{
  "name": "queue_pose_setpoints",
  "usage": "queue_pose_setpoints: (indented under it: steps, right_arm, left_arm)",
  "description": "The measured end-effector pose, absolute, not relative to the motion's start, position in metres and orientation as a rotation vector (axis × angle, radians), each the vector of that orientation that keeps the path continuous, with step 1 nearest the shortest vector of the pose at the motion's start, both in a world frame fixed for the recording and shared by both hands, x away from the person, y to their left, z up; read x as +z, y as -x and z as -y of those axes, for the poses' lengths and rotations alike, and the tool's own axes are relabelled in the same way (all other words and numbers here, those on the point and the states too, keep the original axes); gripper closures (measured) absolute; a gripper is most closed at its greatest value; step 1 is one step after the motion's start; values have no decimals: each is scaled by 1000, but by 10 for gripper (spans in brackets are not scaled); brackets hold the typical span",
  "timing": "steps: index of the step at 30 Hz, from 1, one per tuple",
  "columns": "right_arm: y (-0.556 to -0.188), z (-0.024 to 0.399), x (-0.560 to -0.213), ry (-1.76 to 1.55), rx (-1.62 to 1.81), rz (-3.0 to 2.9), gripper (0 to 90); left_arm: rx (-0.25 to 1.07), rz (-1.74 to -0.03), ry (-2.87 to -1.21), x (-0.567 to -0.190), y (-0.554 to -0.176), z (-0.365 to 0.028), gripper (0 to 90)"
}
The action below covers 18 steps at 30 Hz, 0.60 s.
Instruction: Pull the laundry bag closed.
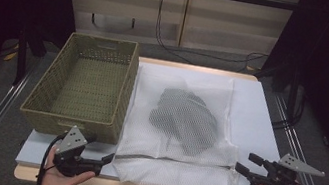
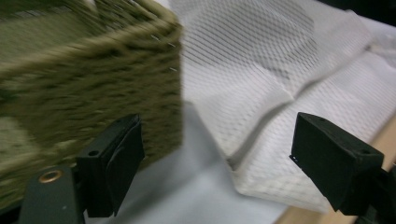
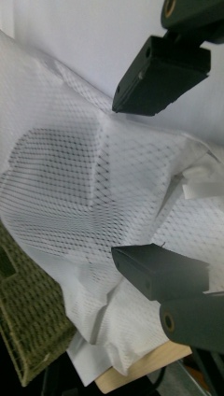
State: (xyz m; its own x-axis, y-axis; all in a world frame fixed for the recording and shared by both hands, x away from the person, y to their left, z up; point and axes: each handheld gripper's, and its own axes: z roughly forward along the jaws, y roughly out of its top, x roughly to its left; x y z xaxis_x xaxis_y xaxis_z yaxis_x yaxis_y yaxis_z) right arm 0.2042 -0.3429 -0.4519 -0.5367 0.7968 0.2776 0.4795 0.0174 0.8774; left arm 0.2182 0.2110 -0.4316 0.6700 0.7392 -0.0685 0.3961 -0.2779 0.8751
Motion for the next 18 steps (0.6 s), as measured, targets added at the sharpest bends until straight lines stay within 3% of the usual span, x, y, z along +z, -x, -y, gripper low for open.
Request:
queue_pose_setpoints:
  steps: [6,18]
  right_arm:
    - [-204,353,-455,-1350,1496,-1966,178]
    - [-208,351,-460,-1380,1462,-2005,180]
  left_arm:
    - [458,-926,-1859,-430,-213,-224,136]
    - [466,-947,-1865,-432,-214,-226,128]
